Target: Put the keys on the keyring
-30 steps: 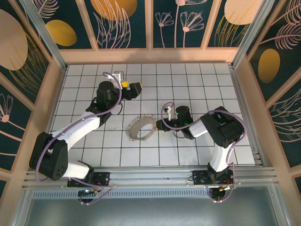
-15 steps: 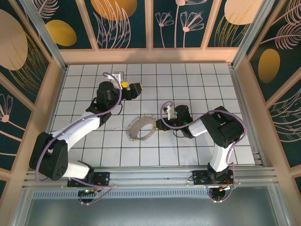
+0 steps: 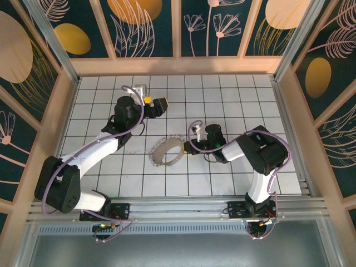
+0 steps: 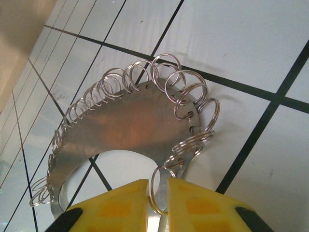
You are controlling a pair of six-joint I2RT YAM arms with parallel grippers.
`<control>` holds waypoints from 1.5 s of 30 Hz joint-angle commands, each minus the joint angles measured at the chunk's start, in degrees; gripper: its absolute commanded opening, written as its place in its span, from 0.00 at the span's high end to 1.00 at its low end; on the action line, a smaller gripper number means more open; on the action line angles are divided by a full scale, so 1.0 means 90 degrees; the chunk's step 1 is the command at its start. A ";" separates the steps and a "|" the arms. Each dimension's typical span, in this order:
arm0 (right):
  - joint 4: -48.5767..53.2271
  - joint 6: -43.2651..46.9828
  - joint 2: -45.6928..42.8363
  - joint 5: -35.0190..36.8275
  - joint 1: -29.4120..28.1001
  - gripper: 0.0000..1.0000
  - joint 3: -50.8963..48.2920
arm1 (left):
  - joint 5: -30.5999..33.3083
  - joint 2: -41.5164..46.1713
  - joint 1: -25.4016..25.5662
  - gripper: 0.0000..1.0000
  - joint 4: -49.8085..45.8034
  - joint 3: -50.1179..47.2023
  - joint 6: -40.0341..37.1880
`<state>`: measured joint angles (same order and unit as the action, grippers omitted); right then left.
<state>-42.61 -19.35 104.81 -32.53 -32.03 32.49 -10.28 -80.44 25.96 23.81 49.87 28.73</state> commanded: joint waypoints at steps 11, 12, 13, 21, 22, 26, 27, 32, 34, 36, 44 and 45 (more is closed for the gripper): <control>0.0591 0.0250 -0.0060 0.0226 -0.0064 1.00 -0.0094 | -0.0150 -0.0125 0.0047 0.11 0.0271 -0.0004 0.0049; 0.0635 0.0279 -0.0113 0.0215 -0.0064 1.00 -0.0077 | -0.0149 -0.0126 0.0046 0.11 0.0264 0.0011 0.0050; 0.0692 0.0311 -0.0195 0.0199 -0.0055 1.00 -0.0057 | -0.0131 -0.0124 0.0046 0.11 0.0255 0.0024 0.0062; 0.1576 0.0796 -0.1502 0.0118 -0.0027 1.00 0.0658 | 0.0007 -0.0125 0.0051 0.07 0.0209 0.0358 0.0199; 0.1666 0.0870 -0.1658 0.0097 -0.0011 1.00 0.0781 | 0.0013 -0.0124 0.0051 0.06 0.0206 0.0421 0.0217; 0.1694 0.0977 -0.2058 -0.0089 0.0043 1.00 0.1188 | -0.0068 -0.0125 0.0050 0.04 0.0078 0.0613 0.0096; 0.1629 0.0977 -0.2134 -0.0161 0.0043 1.00 0.1281 | -0.0104 -0.0132 0.0051 0.04 0.0056 0.0707 0.0025; 0.1240 0.0873 -0.2253 -0.0663 0.0515 1.00 0.1729 | -0.0732 -0.0219 0.0044 0.08 -0.0009 0.1040 -0.0418; 0.1074 0.0790 -0.2224 -0.0910 0.0630 1.00 0.1897 | -0.1018 -0.0296 0.0046 0.11 -0.0021 0.1138 -0.0541; 0.0955 0.0722 -0.2216 -0.1106 0.0730 1.00 0.2034 | -0.1247 -0.0390 0.0036 0.14 -0.0009 0.1223 -0.0634; 0.0564 0.0303 -0.2266 -0.1752 0.1053 1.00 0.2284 | -0.2467 -0.0848 0.0036 0.37 0.0450 0.1382 -0.0748; 0.0496 0.0251 -0.2286 -0.1826 0.1086 1.00 0.2272 | -0.2658 -0.0892 0.0036 0.42 0.0555 0.1374 -0.0688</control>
<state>-32.80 -15.05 85.76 -44.49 -23.20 51.07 -27.14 -87.35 25.96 24.34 60.60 23.11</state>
